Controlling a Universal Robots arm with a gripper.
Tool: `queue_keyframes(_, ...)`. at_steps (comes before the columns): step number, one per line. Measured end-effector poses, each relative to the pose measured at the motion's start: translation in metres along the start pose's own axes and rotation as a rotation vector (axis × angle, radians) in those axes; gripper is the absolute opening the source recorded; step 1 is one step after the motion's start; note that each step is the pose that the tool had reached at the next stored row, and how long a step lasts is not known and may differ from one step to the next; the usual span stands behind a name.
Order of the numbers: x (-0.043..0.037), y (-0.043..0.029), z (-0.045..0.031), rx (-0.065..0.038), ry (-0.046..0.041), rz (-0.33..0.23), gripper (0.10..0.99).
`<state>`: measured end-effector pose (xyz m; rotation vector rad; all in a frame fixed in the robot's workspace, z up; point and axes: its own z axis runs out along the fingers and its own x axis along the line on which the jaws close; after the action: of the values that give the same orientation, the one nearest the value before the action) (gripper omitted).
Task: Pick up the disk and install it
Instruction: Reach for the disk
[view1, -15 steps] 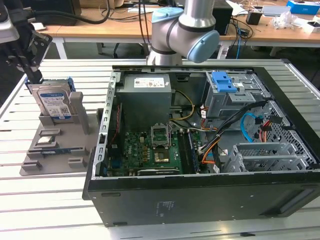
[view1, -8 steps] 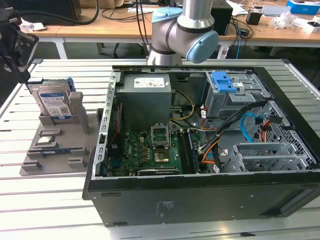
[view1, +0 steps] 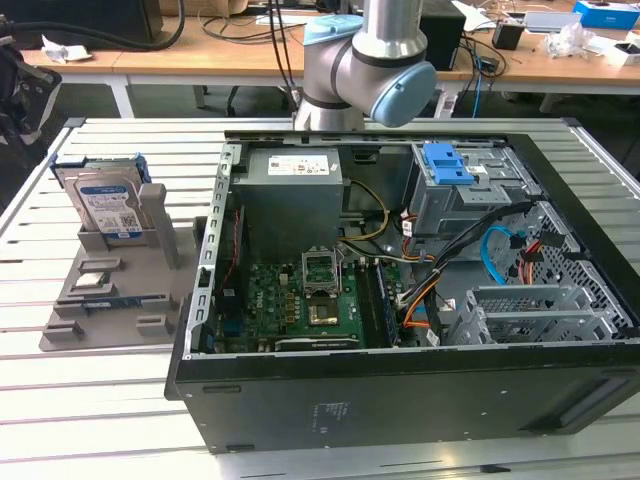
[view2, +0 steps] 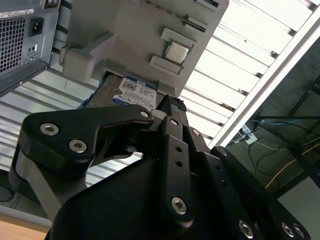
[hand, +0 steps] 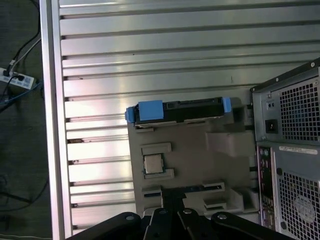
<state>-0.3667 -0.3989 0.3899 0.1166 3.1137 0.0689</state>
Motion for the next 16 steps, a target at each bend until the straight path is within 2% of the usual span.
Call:
queue_keyframes(4, 0.0126, -0.0009, 0.0000, 0.000, 0.0000, 0.000, 0.102)
queue_keyframes(7, 0.0261, -0.0018, 0.0004, 0.000, 0.0000, 0.000, 0.102)
queue_keyframes(11, 0.0269, 0.0016, 0.0010, 0.002, -0.0001, 0.000, 0.102)
queue_keyframes(14, 0.0272, 0.0126, 0.0020, 0.014, -0.0010, 0.000, 0.102)
queue_keyframes(16, 0.0272, 0.0135, 0.0021, 0.015, -0.0012, 0.000, 0.102)
